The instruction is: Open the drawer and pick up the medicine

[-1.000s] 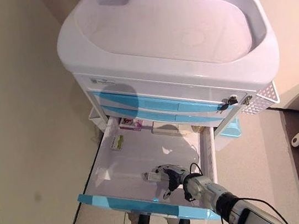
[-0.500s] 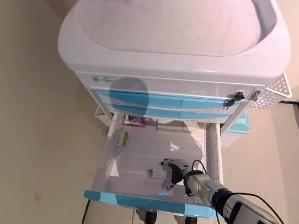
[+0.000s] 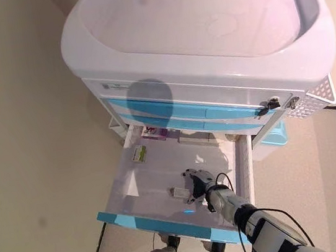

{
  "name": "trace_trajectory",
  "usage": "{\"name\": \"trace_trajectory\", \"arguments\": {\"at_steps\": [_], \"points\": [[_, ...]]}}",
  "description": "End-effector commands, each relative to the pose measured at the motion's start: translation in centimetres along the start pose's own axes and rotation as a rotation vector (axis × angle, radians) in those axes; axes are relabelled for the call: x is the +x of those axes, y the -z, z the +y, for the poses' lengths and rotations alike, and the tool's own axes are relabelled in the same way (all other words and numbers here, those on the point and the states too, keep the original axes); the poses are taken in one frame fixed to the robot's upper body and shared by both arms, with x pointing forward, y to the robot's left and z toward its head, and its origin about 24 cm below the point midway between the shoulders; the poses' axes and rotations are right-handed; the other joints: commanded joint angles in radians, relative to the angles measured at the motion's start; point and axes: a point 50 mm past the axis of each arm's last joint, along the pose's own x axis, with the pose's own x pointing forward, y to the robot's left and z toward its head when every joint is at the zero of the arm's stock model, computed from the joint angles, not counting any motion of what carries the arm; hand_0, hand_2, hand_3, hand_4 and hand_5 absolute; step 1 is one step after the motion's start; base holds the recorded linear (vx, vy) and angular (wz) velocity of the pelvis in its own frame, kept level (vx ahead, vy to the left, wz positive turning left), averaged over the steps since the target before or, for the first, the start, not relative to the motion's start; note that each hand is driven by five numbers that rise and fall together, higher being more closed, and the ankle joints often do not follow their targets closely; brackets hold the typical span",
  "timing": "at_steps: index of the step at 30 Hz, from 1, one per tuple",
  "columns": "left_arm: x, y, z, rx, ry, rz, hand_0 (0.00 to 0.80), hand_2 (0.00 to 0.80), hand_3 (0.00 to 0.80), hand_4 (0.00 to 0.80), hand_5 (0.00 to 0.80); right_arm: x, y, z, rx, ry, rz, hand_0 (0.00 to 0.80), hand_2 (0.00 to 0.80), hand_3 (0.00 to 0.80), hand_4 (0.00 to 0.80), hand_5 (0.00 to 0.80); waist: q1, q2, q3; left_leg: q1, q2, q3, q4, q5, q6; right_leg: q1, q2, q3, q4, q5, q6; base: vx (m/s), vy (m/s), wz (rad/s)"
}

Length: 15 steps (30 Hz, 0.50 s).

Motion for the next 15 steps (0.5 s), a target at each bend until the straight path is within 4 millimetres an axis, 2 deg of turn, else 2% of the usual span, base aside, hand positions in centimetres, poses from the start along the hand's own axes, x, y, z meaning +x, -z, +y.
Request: {"name": "trace_trajectory", "arguments": {"at_steps": [1, 2, 3, 10, 15], "points": [[0.3, -1.1, -0.6, -0.009, 0.006, -0.007, 0.0, 0.0, 0.0, 0.0, 0.0, 0.1, 0.5, 0.3, -0.139, -0.044, 0.025, 0.602, 0.602, 0.602, 0.602, 0.602, 0.006, -0.006, 0.001, -0.039, -0.04, 0.019, -0.045, 0.041, 0.015, -0.098, -0.027, 0.001, 0.113, 0.035, 0.041, 0.0, 0.0, 0.0], [0.3, -1.1, -0.7, -0.005, 0.009, -0.005, 0.0, 0.0, 0.0, 0.0, 0.0, -0.1, 1.0, 1.0, -0.184, -0.073, 0.041, 0.778, 0.778, 0.778, 0.778, 0.778, 0.006, -0.005, 0.002, -0.04, -0.042, 0.014, -0.045, 0.042, 0.016, -0.099, -0.027, 0.001, 0.114, 0.034, 0.04, 0.0, 0.0, 0.0], [0.3, -1.1, -0.7, -0.005, 0.009, -0.005, 0.0, 0.0, 0.0, 0.0, 0.0, -0.1, 0.9, 1.0, -0.185, -0.073, 0.041, 0.8, 0.8, 0.8, 0.8, 0.8, 0.006, -0.005, 0.002, -0.041, -0.042, 0.014, -0.045, 0.042, 0.016, -0.099, -0.027, 0.001, 0.114, 0.034, 0.04, 0.0, 0.0, 0.0], [0.4, -1.8, -0.8, -0.003, 0.013, -0.031, 0.0, 0.0, 0.0, 0.0, 0.0, -0.7, 2.0, 2.2, -0.256, -0.122, 0.083, 0.8, 0.8, 0.8, 0.8, 0.8, 0.009, 0.002, 0.009, -0.051, -0.046, 0.004, -0.047, 0.046, 0.016, -0.107, -0.029, -0.007, 0.117, 0.033, 0.04, -0.004, 0.0, 0.03], [0.5, -1.9, -0.7, -0.007, 0.008, -0.027, 0.0, 0.0, 0.0, 0.0, 0.0, -0.5, 1.5, 1.9, -0.253, -0.107, 0.064, 0.8, 0.8, 0.8, 0.8, 0.8, 0.003, -0.002, 0.01, -0.055, -0.045, 0.007, -0.05, 0.046, 0.016, -0.113, -0.028, -0.002, 0.115, 0.036, 0.04, -0.002, 0.001, 0.05]]}}
